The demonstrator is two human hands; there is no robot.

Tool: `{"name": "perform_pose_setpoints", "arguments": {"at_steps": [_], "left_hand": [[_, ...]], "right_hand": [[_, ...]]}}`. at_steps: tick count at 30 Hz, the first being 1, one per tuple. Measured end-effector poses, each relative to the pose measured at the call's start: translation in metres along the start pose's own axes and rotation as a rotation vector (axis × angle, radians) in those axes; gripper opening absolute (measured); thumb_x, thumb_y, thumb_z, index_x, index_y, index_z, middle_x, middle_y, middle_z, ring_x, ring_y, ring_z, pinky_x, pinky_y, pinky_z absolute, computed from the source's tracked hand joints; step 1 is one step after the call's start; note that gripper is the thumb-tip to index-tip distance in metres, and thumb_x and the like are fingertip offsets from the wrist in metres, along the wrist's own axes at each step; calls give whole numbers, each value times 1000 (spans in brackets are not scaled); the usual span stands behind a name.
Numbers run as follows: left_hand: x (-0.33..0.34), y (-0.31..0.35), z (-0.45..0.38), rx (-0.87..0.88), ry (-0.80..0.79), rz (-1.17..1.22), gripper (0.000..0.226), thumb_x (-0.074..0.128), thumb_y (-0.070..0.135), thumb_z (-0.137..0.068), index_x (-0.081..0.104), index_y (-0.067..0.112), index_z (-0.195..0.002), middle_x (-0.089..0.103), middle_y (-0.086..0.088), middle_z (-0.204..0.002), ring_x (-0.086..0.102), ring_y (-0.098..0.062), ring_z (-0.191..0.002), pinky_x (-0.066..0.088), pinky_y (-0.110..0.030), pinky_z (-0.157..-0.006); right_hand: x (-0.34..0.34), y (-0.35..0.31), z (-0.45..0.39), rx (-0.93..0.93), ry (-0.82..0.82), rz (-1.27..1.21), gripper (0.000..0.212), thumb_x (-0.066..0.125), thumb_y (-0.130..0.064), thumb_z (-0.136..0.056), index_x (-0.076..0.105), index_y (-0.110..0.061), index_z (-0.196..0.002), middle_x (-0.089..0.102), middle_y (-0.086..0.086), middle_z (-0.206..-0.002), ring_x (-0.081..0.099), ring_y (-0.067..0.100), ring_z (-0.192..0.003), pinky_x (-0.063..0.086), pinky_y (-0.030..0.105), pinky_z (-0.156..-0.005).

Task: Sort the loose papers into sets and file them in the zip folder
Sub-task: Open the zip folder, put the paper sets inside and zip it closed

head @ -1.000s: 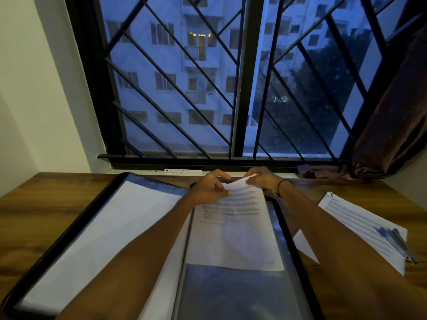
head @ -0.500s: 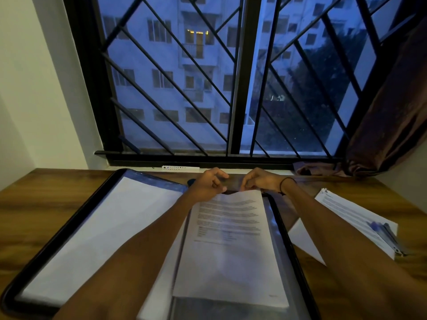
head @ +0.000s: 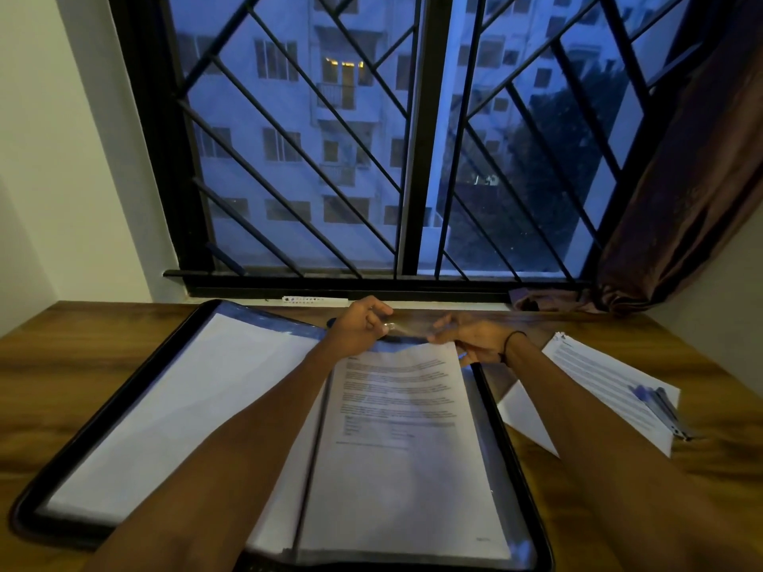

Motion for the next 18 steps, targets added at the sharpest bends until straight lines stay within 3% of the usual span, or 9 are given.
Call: {"name": "perform_pose_setpoints", "arguments": {"at_steps": [3, 5, 9, 12, 14, 16, 18], "left_hand": [[-2, 3, 12, 38, 16, -53, 31, 72, 6, -91, 61, 17, -118, 64, -9, -109, 60, -11, -94, 48, -25, -85], [-7, 3, 23, 68, 41, -122, 36, 77, 13, -89, 62, 16, -121, 59, -8, -118, 56, -9, -99, 48, -22, -87], [-21, 17, 52, 32, 11, -89, 27, 79, 23, -89, 66, 11, -110, 60, 5, -89, 56, 3, -75, 45, -19, -71], [-34, 40, 77, -96, -50, -5, 22, 71, 40, -94, 65, 18, -95, 63, 9, -75, 59, 9, -62, 47, -16, -63], [-45, 53, 92, -233, -120, 11, 41, 58, 62, -94, 65, 22, -102, 71, -2, -91, 70, -5, -81, 59, -25, -73], [-59, 57, 103, -387, -181, 124, 72, 43, 81, -89, 65, 18, -116, 73, -10, -109, 73, -25, -99, 63, -43, -85], [-76, 57, 111, -471, -199, 308, 94, 37, 92, -79, 65, 15, -124, 72, -13, -118, 73, -32, -104, 63, -49, -80]], "right_hand": [[12, 13, 16, 110, -166, -89, 43, 80, -45, -80, 67, -9, -100, 64, 10, -84, 63, 20, -71, 60, 31, -68], [15, 18, 24, 126, -227, -203, 48, 71, -46, -87, 66, -6, -114, 70, 14, -92, 70, 24, -78, 63, 37, -71], [27, 19, 43, 34, -375, -463, 81, 55, -65, -93, 48, -5, -147, 70, 22, -112, 74, 35, -93, 63, 47, -79], [45, 20, 54, -8, -505, -531, 112, 26, -90, -83, 40, -4, -153, 58, 31, -134, 66, 44, -111, 57, 54, -90], [63, 14, 63, -58, -598, -495, 125, 17, -97, -76, 33, -2, -155, 49, 33, -143, 54, 46, -127, 45, 60, -102], [81, 2, 70, -101, -653, -474, 128, 10, -98, -76, 26, -1, -158, 33, 35, -155, 33, 48, -145, 23, 69, -116], [98, -15, 73, -141, -647, -445, 123, 5, -95, -79, 26, -3, -158, 26, 29, -161, 23, 44, -151, 10, 73, -118]]}}
Point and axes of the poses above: each hand's wrist, its own z-axis away from the middle knuckle, its own x-axis out of the palm, y = z × x, the point moved 3 cm from there along -z, towards the middle knuckle
